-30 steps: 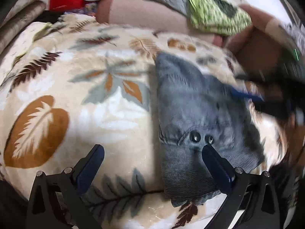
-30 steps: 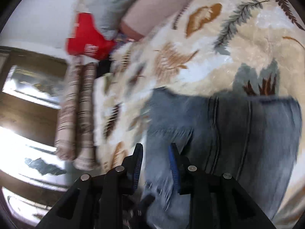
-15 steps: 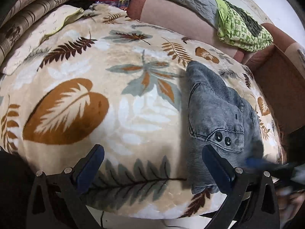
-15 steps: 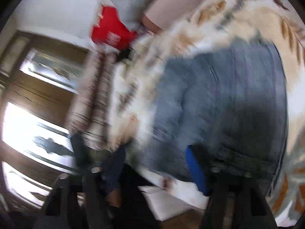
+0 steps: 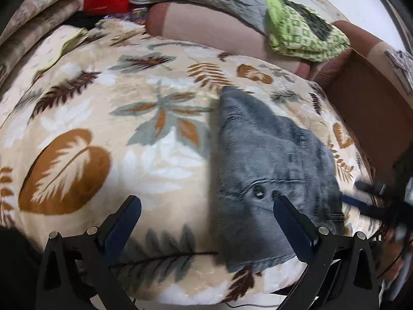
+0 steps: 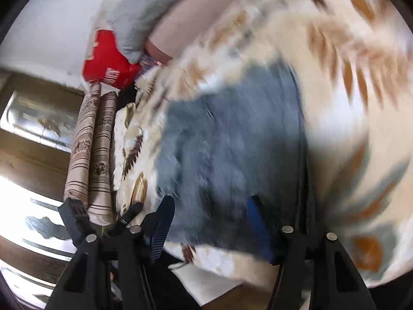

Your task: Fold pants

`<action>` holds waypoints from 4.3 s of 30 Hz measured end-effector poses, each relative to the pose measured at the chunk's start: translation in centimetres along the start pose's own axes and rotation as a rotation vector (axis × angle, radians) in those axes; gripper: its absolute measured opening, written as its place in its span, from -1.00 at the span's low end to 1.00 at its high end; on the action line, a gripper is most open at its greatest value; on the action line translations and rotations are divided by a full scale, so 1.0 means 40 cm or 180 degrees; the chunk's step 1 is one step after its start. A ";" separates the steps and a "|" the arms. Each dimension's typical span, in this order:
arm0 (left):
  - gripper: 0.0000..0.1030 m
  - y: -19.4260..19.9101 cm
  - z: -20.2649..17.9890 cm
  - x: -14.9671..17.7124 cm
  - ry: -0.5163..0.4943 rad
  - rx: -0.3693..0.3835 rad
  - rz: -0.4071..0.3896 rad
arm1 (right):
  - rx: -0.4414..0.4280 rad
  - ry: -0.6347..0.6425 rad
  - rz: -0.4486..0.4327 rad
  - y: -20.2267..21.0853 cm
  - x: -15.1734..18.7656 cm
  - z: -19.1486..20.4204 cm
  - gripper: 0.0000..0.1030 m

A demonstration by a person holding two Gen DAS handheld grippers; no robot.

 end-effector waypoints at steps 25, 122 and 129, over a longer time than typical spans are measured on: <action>1.00 -0.091 -0.061 0.031 -0.0450 -0.0411 0.0225 | 0.0068 -0.0347 -0.0032 -0.040 -0.043 -0.042 0.19; 0.18 -0.224 -0.056 -0.094 -0.0033 0.0735 0.0944 | 0.0241 -0.0330 0.0518 -0.080 -0.091 -0.142 0.11; -0.39 -0.189 -0.097 -0.090 -0.0354 0.0423 0.0725 | 0.0439 0.0045 0.0460 -0.076 -0.084 -0.091 -0.40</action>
Point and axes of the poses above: each gripper's, at about its wrist camera, not at the fingertips, and y roughly against the way its jaws point, z to its left, x to its underside, the point moved 1 cm from there along -y, roughly the way its jaws point, and after that the axes turned 4 degrees about y, right-handed, at the moved point
